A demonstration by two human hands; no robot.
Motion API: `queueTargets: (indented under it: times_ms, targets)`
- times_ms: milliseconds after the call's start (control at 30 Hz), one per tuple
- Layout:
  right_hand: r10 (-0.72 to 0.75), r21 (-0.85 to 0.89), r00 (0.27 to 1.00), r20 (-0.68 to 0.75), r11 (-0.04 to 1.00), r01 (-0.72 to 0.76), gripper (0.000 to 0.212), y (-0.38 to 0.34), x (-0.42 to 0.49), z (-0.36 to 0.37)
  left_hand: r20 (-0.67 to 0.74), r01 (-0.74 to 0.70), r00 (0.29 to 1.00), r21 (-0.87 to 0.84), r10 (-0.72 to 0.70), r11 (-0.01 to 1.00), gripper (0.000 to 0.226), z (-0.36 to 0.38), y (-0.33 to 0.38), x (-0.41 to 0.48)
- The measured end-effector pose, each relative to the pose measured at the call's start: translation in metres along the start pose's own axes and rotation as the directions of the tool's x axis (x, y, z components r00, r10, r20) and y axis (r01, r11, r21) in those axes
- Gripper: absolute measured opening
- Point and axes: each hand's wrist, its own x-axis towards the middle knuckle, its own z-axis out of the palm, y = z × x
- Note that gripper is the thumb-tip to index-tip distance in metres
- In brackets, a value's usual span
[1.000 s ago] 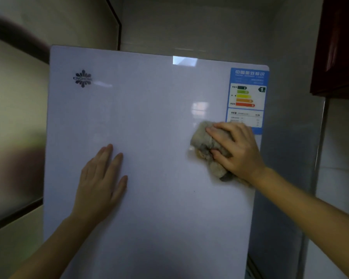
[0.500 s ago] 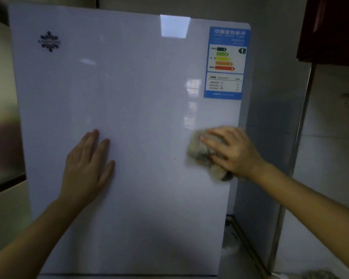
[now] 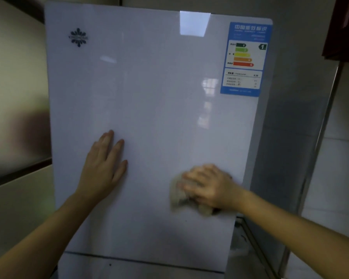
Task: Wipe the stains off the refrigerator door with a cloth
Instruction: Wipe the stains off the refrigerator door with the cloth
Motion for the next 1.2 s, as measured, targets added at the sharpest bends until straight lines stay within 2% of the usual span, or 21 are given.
queueTargets:
  times_ms: [67, 200, 300, 400, 500, 567, 633, 767, 833, 900, 1000, 1067, 1200]
  targets:
    - [-0.093, 0.031, 0.994, 0.051, 0.995, 0.091, 0.033, -0.019, -0.011, 0.011, 0.012, -0.01, 1.0, 0.005, 0.01, 1.0, 0.062, 0.0, -0.003, -0.002]
    - [-0.043, 0.016, 0.999, -0.01, 0.999, 0.043, 0.033, 0.0, 0.008, 0.003, 0.0, -0.007, 1.0, 0.034, 0.008, 0.999, 0.061, 0.0, -0.01, -0.002]
    - [0.122, -0.052, 0.984, -0.131, 0.99, -0.13, 0.038, 0.045, 0.046, -0.018, -0.023, 0.023, 1.0, 0.045, -0.022, 0.999, 0.061, -0.001, -0.014, 0.0]
    - [0.364, -0.018, 0.89, -0.276, 0.924, -0.383, 0.048, 0.089, 0.093, -0.042, -0.061, 0.037, 0.998, 0.061, -0.033, 0.997, 0.059, -0.002, -0.018, 0.003]
    - [0.467, 0.03, 0.816, -0.339, 0.873, -0.487, 0.05, 0.098, 0.123, -0.046, -0.092, 0.045, 0.995, 0.076, -0.038, 0.996, 0.058, -0.003, -0.025, 0.006]
    - [0.445, 0.032, 0.834, -0.325, 0.887, -0.461, 0.051, 0.083, 0.126, -0.035, -0.093, 0.062, 0.994, 0.078, -0.055, 0.995, 0.058, -0.005, -0.032, 0.005]
    - [0.368, 0.019, 0.887, -0.279, 0.926, -0.378, 0.047, 0.055, 0.116, -0.013, -0.092, 0.078, 0.993, 0.075, -0.071, 0.994, 0.059, -0.007, -0.04, 0.002]
    - [0.09, 0.041, 0.989, -0.114, 0.995, -0.085, 0.03, -0.026, 0.075, 0.041, -0.072, 0.099, 0.993, 0.078, -0.094, 0.992, 0.061, -0.009, -0.059, -0.01]
    - [-0.071, 0.075, 0.997, -0.022, 0.995, 0.073, 0.024, -0.059, 0.058, 0.056, -0.063, 0.091, 0.994, 0.088, -0.085, 0.992, 0.061, -0.01, -0.069, -0.018]
    - [-0.132, 0.096, 0.991, 0.013, 0.987, 0.13, 0.022, -0.068, 0.053, 0.061, -0.057, 0.085, 0.995, 0.094, -0.08, 0.992, 0.062, -0.012, -0.08, -0.024]
    - [-0.057, 0.052, 0.997, -0.046, 0.997, 0.059, 0.027, -0.044, 0.071, 0.051, -0.081, 0.098, 0.993, 0.09, -0.09, 0.991, 0.061, -0.016, -0.098, -0.027]
    - [0.05, -0.003, 0.992, -0.114, 0.999, -0.05, 0.031, -0.013, 0.098, 0.034, -0.087, 0.115, 0.99, 0.074, -0.108, 0.991, 0.061, -0.016, -0.109, -0.027]
    - [0.285, -0.027, 0.918, -0.275, 0.952, -0.303, 0.041, 0.044, 0.17, -0.001, -0.091, 0.098, 0.991, 0.041, -0.094, 0.994, 0.063, -0.01, -0.118, -0.027]
